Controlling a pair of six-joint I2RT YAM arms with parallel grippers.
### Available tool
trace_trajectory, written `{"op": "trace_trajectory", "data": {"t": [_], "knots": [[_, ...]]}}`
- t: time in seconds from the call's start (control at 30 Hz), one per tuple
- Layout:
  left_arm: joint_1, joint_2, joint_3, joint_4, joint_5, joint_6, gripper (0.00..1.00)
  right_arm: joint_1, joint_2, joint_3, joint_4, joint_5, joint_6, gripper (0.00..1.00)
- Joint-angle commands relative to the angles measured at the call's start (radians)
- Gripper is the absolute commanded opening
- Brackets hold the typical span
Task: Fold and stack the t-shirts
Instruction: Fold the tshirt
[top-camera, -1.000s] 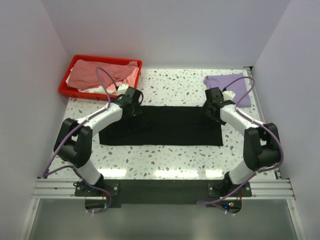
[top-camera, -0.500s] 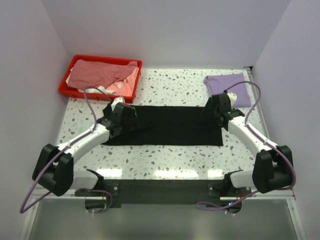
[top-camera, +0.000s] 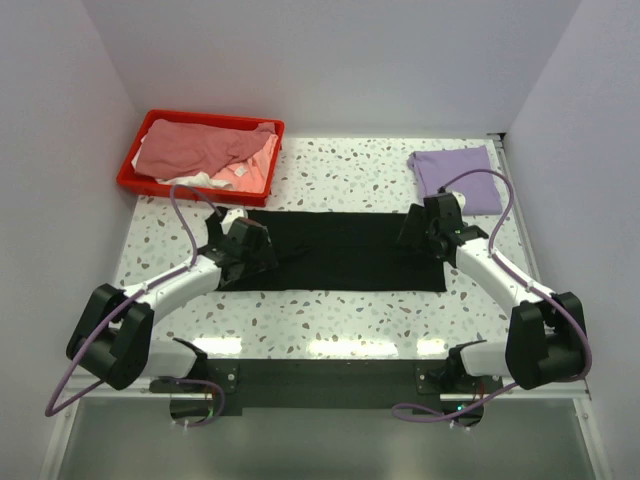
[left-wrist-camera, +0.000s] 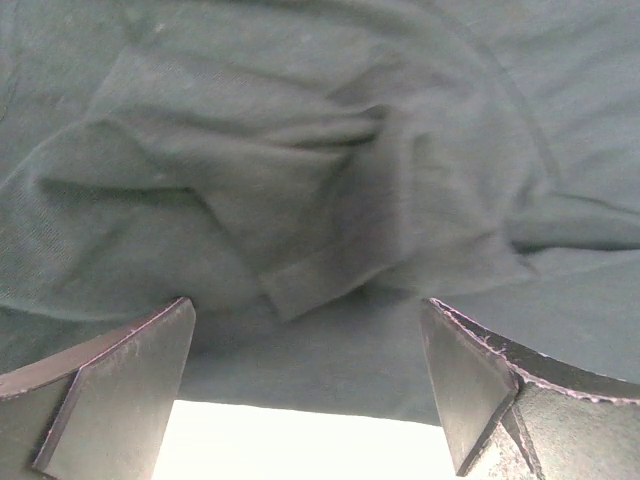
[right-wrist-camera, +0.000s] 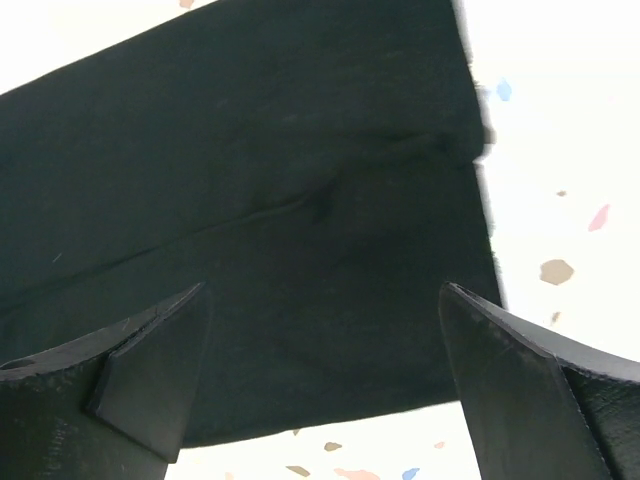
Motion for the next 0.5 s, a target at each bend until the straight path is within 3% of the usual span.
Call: {"op": "trace_trajectory", "data": {"t": [0.0,0.2,0.47], "knots": [[0.006,0.014,-0.026,0.072,-0.053,-0.012,1.00,0.004,-0.017,-0.039,0.109,-0.156,-0.061,0.99],[0.006,0.061,-0.054,0.127,-0.016,-0.038,1.00,0.010,0.097,-0.084,0.281,-0.296,-0.039,0.99],[0.006,-0.008,-0.130,0.028,-0.004,-0.093,1.00,0.022,0.195,-0.125,0.295,-0.316,-0.012,0.99]]}}
